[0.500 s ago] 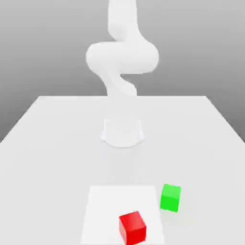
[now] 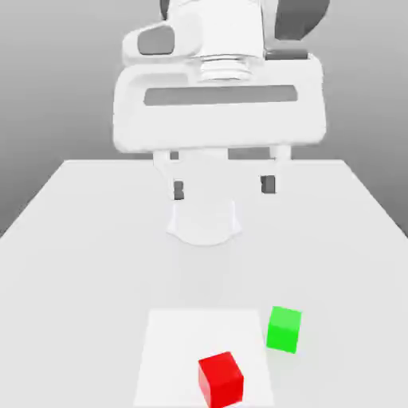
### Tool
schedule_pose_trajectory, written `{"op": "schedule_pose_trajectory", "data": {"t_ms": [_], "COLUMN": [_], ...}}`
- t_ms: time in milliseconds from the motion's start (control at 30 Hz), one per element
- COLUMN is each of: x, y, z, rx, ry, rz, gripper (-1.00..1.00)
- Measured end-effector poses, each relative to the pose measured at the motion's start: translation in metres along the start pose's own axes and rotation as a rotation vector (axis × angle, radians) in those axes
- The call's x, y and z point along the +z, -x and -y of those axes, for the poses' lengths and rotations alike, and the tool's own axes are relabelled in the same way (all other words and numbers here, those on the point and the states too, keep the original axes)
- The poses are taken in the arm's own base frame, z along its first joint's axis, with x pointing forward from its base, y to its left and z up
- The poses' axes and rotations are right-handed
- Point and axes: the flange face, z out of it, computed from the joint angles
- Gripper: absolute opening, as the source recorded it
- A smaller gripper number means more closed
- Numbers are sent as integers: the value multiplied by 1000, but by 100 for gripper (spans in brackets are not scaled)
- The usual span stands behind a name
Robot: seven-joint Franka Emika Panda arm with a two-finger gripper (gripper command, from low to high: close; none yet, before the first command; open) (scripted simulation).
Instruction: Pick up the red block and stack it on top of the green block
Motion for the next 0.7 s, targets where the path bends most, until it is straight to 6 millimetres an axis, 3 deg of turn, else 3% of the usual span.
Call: {"op": "schedule_pose_trajectory", "data": {"t_ms": [300,467,500,700], "x": [160,226,236,241], "y": [51,69,72,74], "z": [-34,-50,-53,-54], "rx": [-117,-133,-133,-133], "ry": [160,182,182,182], "rz": [203,229,229,230], "gripper": [0,0,-100,-100]}}
